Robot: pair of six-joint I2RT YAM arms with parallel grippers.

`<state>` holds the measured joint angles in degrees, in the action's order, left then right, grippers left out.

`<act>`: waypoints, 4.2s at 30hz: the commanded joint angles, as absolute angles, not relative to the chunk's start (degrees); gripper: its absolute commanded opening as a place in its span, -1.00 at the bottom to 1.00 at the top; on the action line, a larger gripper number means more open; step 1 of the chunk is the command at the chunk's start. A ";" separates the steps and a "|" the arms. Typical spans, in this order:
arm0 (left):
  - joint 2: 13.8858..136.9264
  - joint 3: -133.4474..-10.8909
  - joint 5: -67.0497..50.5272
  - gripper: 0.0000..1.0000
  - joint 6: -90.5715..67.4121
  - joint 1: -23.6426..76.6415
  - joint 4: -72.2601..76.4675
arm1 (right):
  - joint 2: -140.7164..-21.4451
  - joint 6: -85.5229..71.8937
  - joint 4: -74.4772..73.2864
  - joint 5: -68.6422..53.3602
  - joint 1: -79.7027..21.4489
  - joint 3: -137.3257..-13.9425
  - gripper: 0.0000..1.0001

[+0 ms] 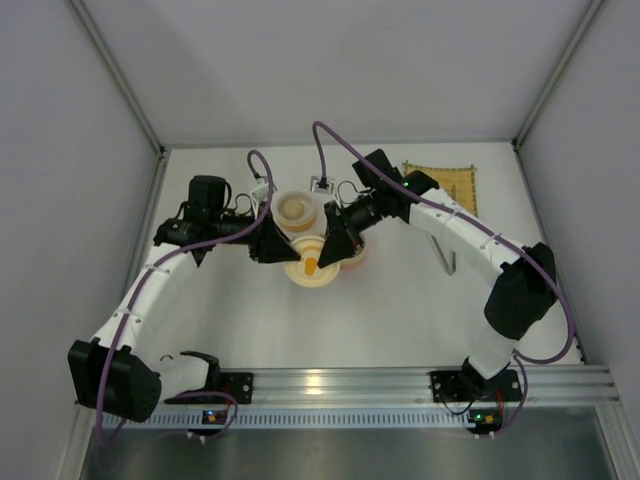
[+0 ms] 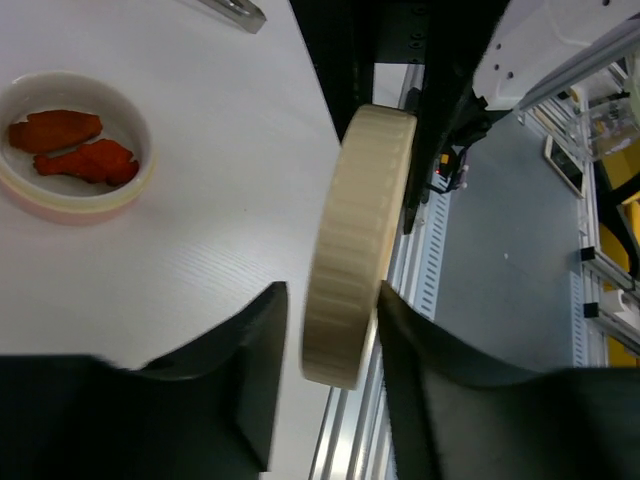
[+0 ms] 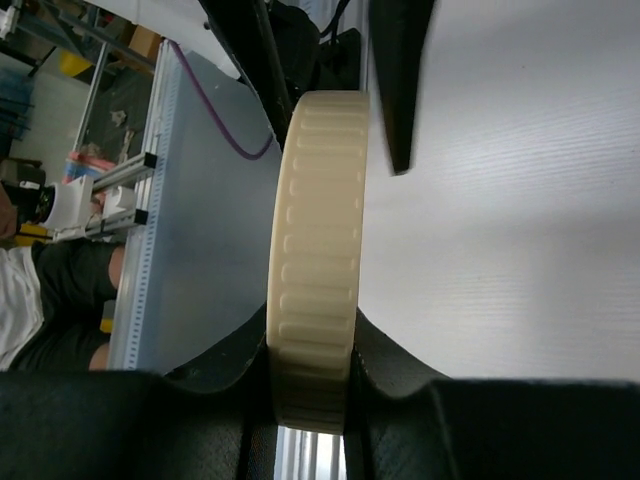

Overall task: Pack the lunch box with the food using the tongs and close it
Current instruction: Pick up the box lid from the center of the board.

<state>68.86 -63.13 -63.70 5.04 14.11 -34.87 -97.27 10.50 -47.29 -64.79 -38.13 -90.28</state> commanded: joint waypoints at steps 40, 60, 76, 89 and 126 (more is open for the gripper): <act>59.60 -53.16 -55.47 0.36 -15.06 13.45 -15.44 | -91.14 -11.17 -23.81 -73.04 -28.74 -81.56 -1.00; 72.69 -79.63 -64.87 0.72 33.58 14.59 -64.00 | -94.04 -0.44 -39.90 -68.29 -31.99 -82.35 -1.00; 64.52 -71.72 -56.44 0.31 30.24 18.10 -50.28 | -98.61 -5.53 -36.48 -65.92 -35.60 -82.09 -1.00; 64.33 -70.22 -56.43 0.32 34.63 20.74 -50.10 | -102.04 -3.96 -39.64 -64.16 -37.62 -87.36 -1.00; 66.18 -68.29 -45.44 0.39 37.09 24.52 -49.48 | -99.14 -13.53 -30.15 -69.26 -40.87 -84.90 -1.00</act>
